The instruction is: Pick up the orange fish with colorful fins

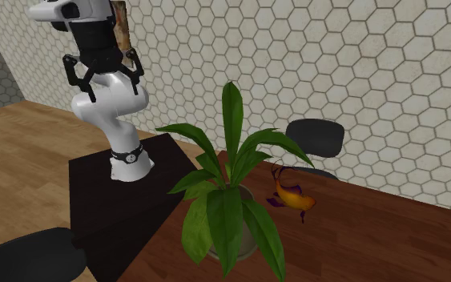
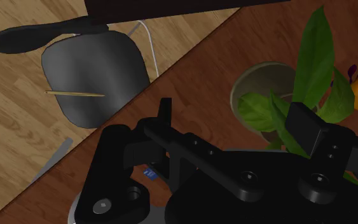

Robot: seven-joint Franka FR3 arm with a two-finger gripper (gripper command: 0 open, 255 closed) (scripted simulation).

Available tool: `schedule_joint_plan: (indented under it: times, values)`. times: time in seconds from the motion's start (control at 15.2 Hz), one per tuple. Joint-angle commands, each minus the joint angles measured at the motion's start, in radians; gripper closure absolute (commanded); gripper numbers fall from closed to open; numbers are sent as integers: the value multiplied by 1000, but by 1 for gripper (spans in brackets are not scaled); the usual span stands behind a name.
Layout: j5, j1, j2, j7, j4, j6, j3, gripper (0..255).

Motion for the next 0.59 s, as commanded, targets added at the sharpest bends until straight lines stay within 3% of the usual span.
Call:
schedule_joint_plan:
  times: [0.0,0.53]
  values:
    - [0,0,0,0,0,0,0,0]
    - [84,48,101,156,-81,172,158,0]
